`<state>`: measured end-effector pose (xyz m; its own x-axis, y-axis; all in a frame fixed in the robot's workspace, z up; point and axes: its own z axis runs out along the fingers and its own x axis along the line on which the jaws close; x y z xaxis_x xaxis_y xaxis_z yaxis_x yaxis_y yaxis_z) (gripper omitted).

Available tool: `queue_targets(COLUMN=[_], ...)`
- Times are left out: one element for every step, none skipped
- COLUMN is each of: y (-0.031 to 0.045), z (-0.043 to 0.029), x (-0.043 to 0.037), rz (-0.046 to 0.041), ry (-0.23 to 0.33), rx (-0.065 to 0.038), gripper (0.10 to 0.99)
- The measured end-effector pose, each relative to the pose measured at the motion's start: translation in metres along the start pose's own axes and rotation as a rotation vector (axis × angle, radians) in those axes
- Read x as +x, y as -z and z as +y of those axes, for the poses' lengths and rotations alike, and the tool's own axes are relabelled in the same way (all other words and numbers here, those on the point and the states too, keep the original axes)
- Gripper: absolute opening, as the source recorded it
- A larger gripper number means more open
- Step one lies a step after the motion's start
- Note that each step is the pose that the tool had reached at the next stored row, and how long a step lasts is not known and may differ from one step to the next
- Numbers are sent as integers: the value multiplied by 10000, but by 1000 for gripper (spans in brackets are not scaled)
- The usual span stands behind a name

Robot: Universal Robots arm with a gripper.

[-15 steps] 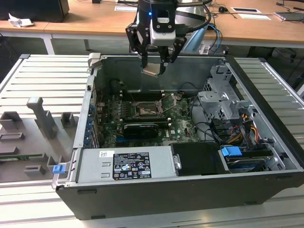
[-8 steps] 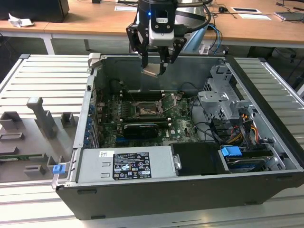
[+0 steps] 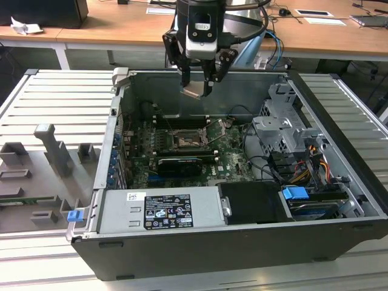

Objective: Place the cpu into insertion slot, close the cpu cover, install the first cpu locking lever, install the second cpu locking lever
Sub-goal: 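Place the cpu into insertion slot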

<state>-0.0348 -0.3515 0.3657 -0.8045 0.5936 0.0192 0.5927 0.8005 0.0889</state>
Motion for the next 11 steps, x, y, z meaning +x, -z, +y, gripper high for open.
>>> queue_targets(y=[-3, -4, -5, -7, -10, -13, -17, -21, -24, -29, -31], z=[0, 0, -1, -1, -1, -1, -1, -1, -2, -2, -3], x=[0, 0, 0, 0, -1, -1, -1, -1, -1, -1, -1], rz=[-25, -39, -51, -68, -85, -97, -100, -101, -101, -103, -104], ry=[-283, -436, -571, -765, -959, -1096, -1129, -1134, -1143, -1159, -1166], rx=[-5, -7, -10, -14, -17, -19, -21, -21, -20, -20, -20], gripper=[529, 529, 529, 529, 529, 529, 529, 529, 529, 529, 529])
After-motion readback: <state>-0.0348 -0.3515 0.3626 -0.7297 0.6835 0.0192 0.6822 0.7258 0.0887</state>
